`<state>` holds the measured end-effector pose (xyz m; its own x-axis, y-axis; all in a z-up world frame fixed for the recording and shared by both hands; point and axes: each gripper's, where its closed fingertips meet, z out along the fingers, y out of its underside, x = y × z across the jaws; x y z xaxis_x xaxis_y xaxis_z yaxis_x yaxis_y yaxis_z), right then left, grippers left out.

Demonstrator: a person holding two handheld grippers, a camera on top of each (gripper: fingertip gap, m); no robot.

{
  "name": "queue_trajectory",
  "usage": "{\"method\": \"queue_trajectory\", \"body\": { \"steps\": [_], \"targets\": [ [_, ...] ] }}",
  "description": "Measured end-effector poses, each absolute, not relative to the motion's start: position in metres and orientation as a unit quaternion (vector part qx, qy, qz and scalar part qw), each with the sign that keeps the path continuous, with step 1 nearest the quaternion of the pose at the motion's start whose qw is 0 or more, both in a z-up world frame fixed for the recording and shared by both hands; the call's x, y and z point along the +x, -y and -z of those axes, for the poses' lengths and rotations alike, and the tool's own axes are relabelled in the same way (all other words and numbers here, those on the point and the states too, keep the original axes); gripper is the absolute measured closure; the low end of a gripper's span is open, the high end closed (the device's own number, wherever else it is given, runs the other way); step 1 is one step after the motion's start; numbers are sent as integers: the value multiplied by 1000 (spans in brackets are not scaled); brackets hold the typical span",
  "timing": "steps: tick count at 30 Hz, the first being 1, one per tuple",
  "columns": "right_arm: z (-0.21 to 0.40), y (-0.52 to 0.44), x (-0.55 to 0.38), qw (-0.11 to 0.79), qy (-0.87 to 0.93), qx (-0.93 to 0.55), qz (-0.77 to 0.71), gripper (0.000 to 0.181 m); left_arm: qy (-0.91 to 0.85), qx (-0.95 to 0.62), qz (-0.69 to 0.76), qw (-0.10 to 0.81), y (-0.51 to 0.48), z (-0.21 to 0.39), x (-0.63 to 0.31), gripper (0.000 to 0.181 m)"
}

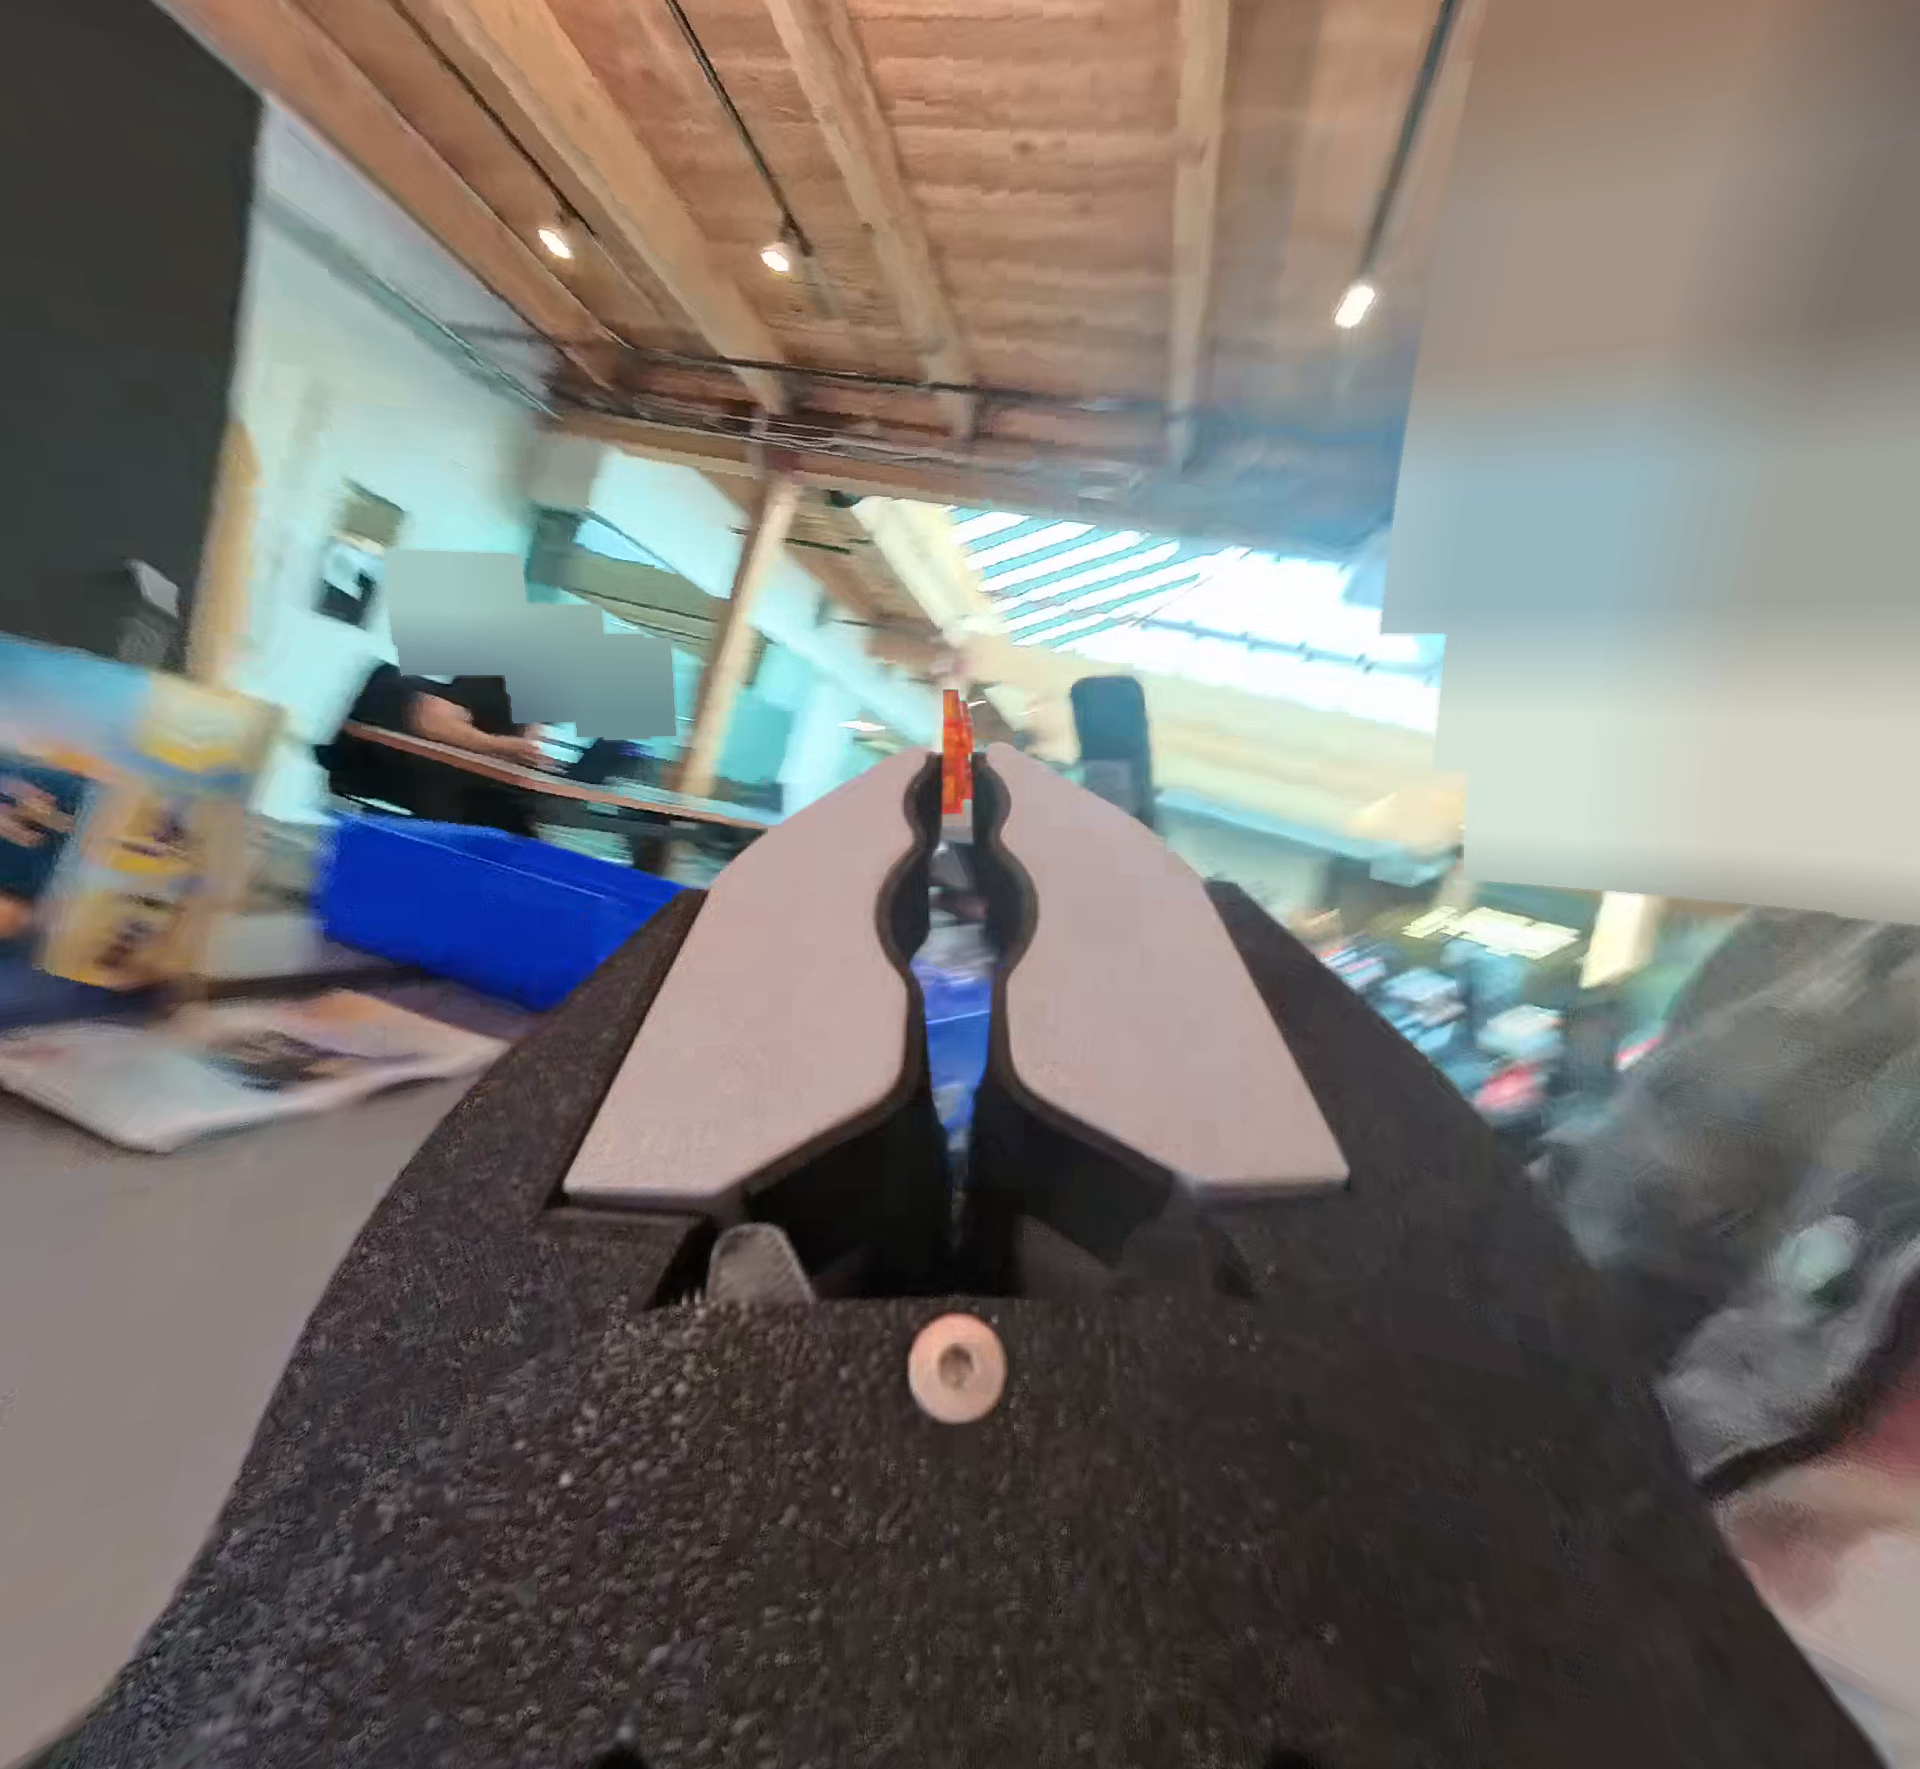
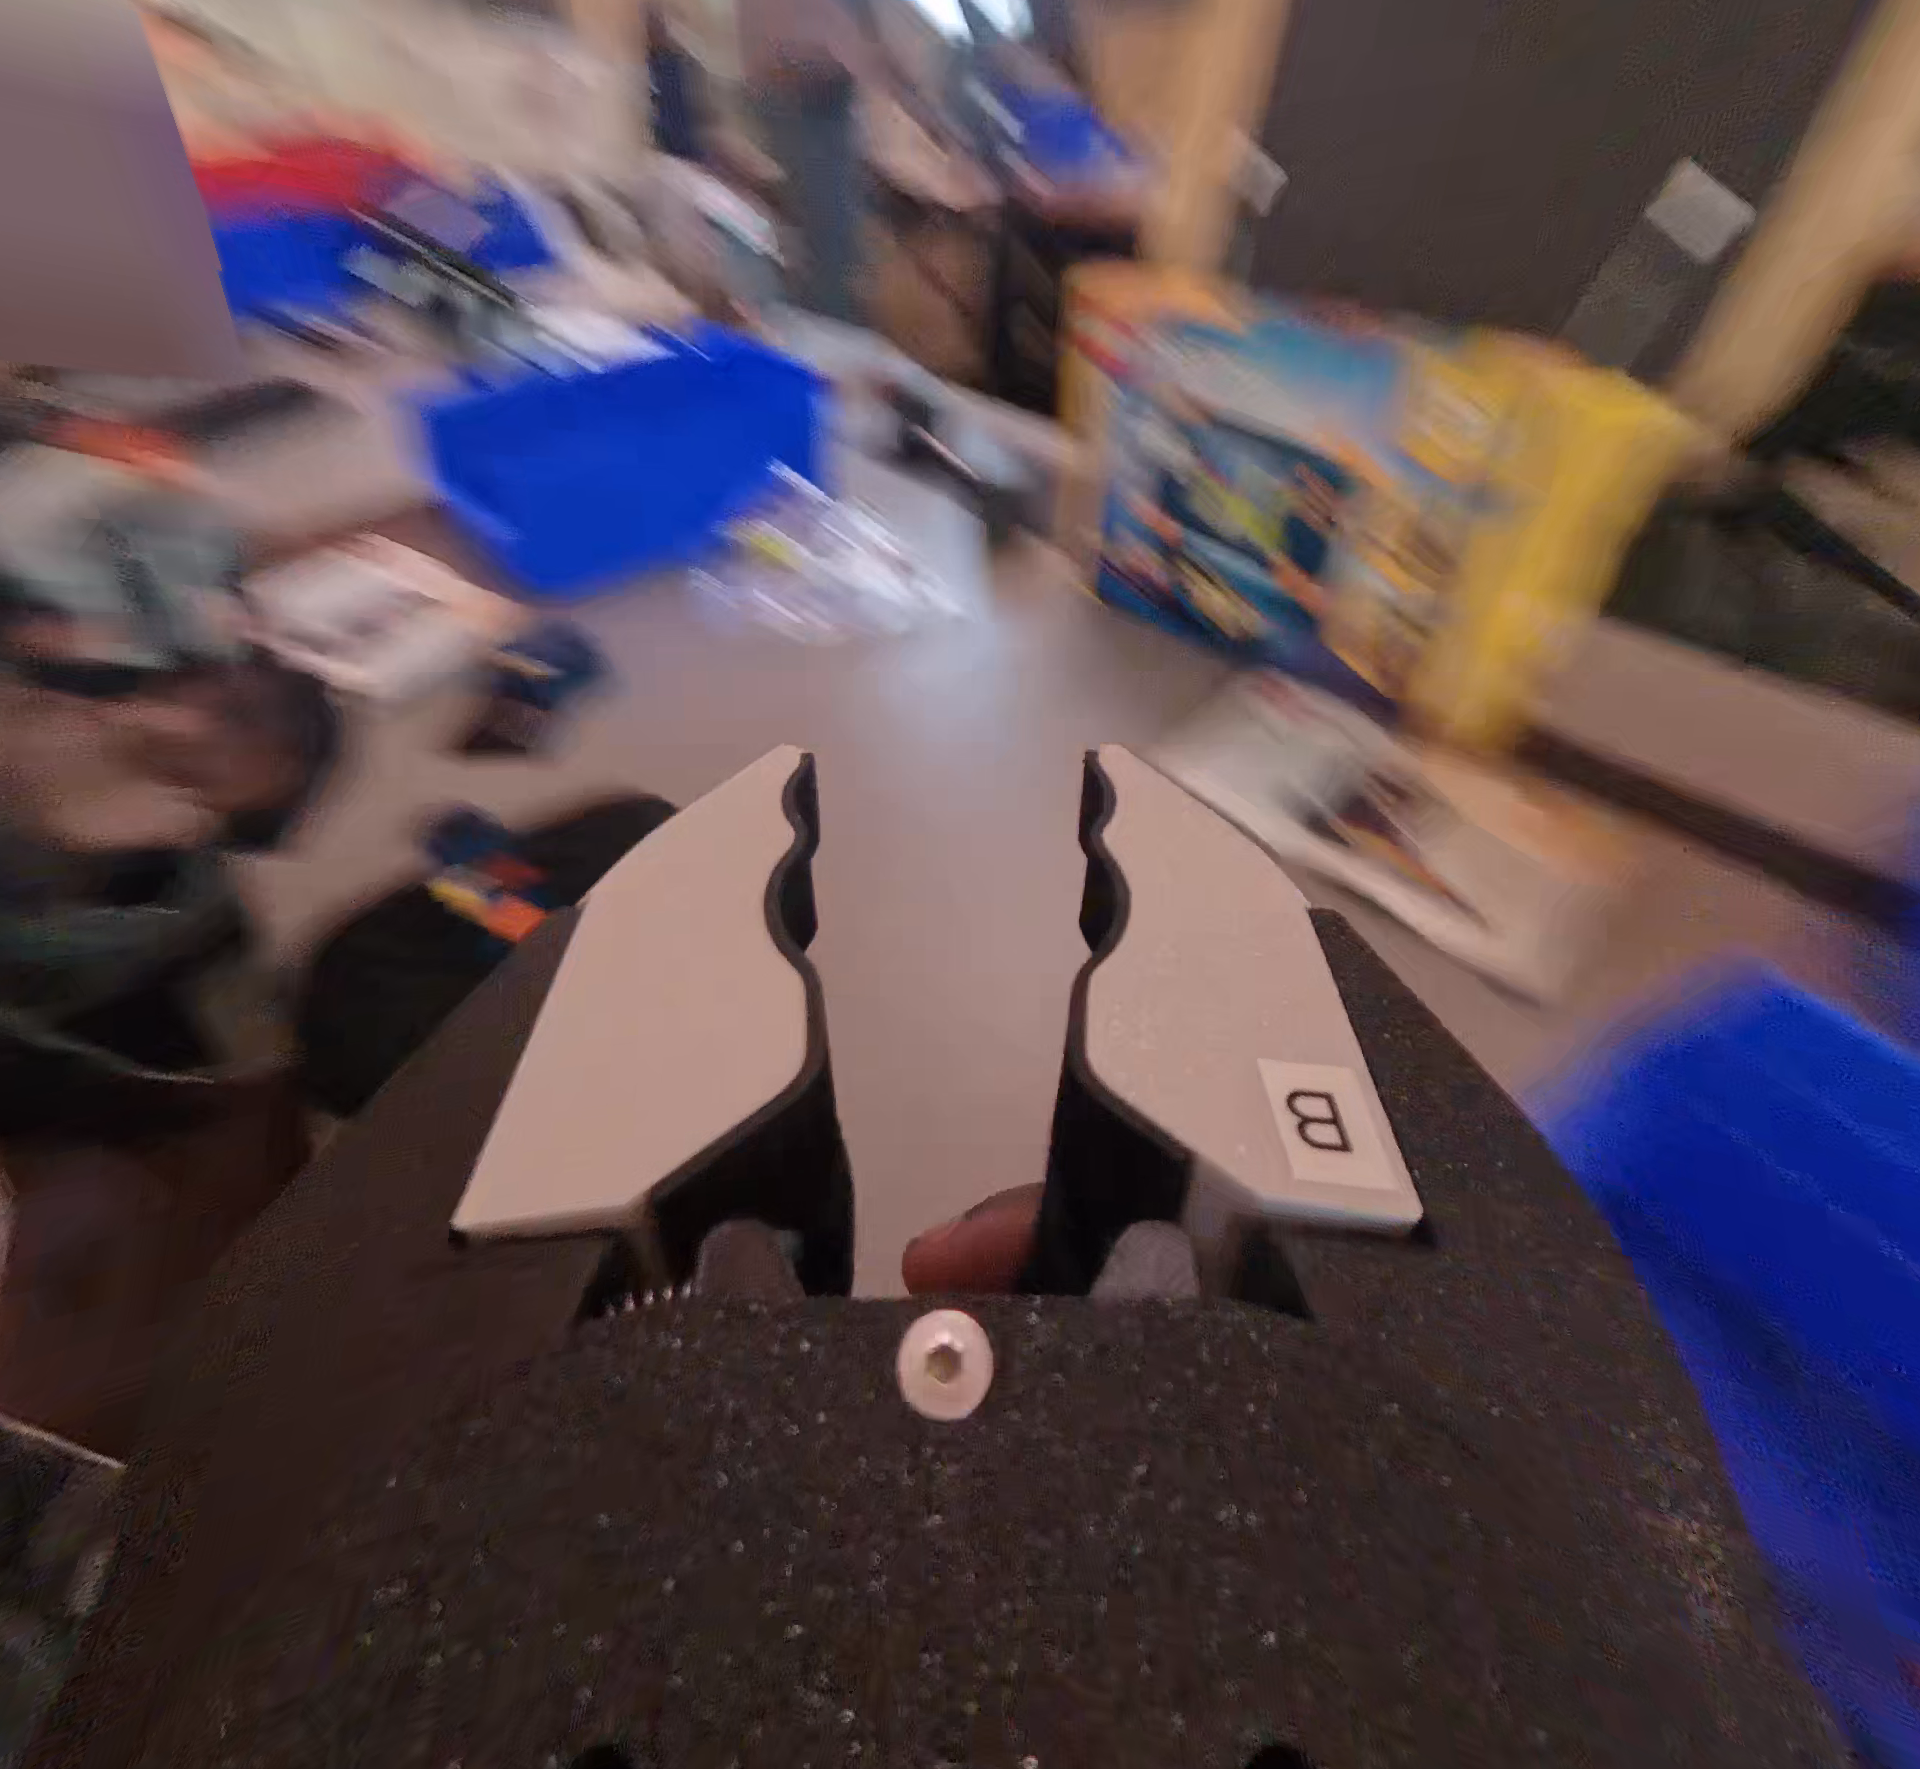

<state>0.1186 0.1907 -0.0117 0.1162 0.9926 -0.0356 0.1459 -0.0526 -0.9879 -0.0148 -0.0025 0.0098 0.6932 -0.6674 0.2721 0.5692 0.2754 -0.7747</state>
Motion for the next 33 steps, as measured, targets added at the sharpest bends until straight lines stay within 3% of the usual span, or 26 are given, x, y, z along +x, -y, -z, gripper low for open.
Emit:
{"method": "queue_trajectory", "body": {
  "steps": [2, 5, 12, 15, 17, 19, 23, 25, 27, 31, 33],
  "targets": [
    [-14, -119, 83, 496, 530, -428, -539, 125, -5, -436, 495, 751, -2, -14, -18, 177],
    [-6, -41, 47, 555, 615, -258, -497, 127, 37, -435, 566, 699, -6, -12, -14, 177],
    [2, 6, 16, 531, 672, -162, -490, 140, 3, -505, 627, 593, 9, 6, 17, 177],
    [8, 15, 16, 527, 700, -132, -464, 148, 3, -522, 607, 600, 10, 12, 17, 177],
    [12, 13, 13, 536, 712, -132, -434, 162, 6, -520, 605, 603, 11, 12, 16, 177],
    [13, 14, 14, 537, 715, -132, -428, 164, 4, -521, 600, 607, 12, 12, 15, 177],
    [2, 2, 17, 565, 679, -159, -441, 164, 28, -473, 516, 713, 14, -5, -14, 137],
    [-5, -4, 23, 585, 651, -170, -453, 164, 52, -459, 374, 804, 16, -11, -41, 88],
    [-6, -7, 29, 600, 633, -177, -457, 164, 20, -458, 214, 863, 23, -14, -53, 62],
    [0, -17, 37, 624, 603, -209, -451, 164, -52, -523, 85, 847, 21, -1, -53, 35],
    [-3, -24, 46, 646, 564, -219, -466, 164, -61, -529, 45, 846, 21, 2, -60, 35]
  ]
}}
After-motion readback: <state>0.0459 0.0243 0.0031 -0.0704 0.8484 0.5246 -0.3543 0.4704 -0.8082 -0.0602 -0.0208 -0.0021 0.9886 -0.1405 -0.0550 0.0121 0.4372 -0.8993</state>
